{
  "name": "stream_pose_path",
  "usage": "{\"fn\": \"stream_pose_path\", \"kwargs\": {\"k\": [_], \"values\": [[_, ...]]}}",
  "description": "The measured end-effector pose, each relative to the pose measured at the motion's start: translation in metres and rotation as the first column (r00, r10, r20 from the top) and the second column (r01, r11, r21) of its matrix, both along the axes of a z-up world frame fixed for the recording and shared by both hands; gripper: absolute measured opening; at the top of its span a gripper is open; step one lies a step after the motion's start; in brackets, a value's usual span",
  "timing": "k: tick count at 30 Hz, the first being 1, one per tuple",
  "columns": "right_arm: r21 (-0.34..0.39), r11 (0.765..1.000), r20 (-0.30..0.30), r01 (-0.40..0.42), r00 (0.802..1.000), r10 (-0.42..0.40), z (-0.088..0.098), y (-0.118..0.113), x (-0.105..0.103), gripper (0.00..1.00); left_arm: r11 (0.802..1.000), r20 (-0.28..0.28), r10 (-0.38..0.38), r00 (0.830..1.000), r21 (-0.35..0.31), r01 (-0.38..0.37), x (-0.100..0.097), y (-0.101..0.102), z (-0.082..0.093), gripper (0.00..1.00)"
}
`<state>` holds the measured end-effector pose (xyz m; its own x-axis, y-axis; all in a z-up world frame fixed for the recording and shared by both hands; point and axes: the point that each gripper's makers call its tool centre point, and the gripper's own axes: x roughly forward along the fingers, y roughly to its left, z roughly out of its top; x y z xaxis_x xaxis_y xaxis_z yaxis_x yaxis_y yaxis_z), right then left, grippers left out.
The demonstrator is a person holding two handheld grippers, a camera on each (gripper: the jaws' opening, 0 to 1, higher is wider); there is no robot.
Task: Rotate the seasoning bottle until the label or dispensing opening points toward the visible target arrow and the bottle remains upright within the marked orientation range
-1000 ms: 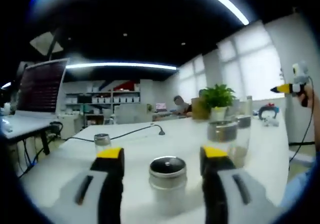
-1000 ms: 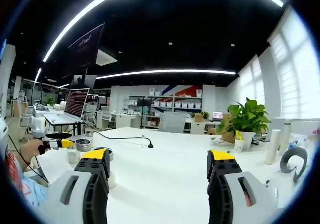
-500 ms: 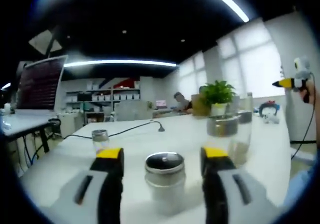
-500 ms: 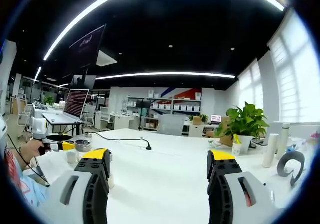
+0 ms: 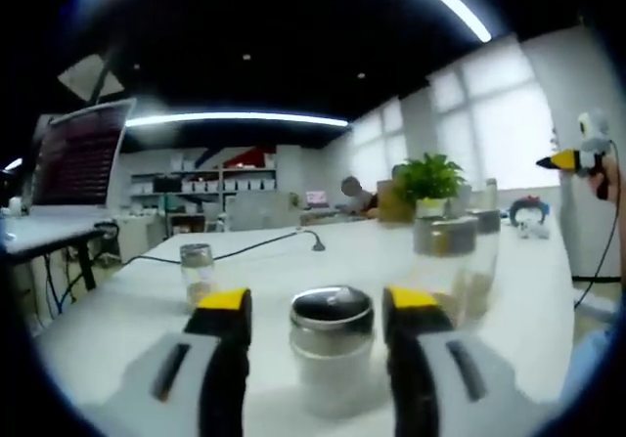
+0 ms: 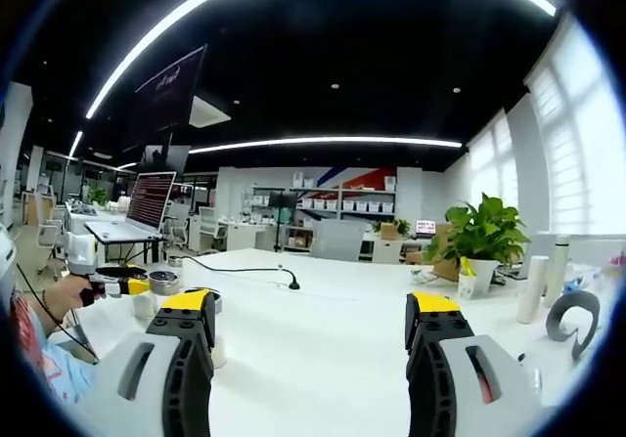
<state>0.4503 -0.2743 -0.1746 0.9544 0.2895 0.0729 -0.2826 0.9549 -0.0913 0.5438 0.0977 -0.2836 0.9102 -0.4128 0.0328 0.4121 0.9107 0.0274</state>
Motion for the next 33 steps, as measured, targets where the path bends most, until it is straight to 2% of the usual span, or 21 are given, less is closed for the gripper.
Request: {"fn": "stream_pose_path", "kwargs": {"k": [6,12,15,33], "values": [[-0.005,1.000,-0.009,-0.012,1.000,0.012,-0.002,0.004,0.002,0.82,1.000,-0.009,-0.011,1.000,-0.012,0.010,0.000,0.000,-0.002,0.52],[-0.004,1.000,-0.010,-0.012,1.000,0.012,-0.003,0.004,0.001,0.82,0.999,-0.009,-0.025,1.000,-0.025,0.025,-0.002,-0.001,-0.001,0.44],[-0.003,1.000,-0.013,-0.010,1.000,0.010,-0.004,0.004,0.002,0.82,0.997,-0.013,-0.060,0.998,-0.051,0.059,-0.004,-0.008,-0.002,0.36],[0.000,1.000,-0.021,-0.010,1.000,0.010,-0.007,0.002,0.004,0.82,0.996,-0.013,-0.090,0.996,-0.032,0.089,-0.004,-0.010,-0.002,0.35]]}}
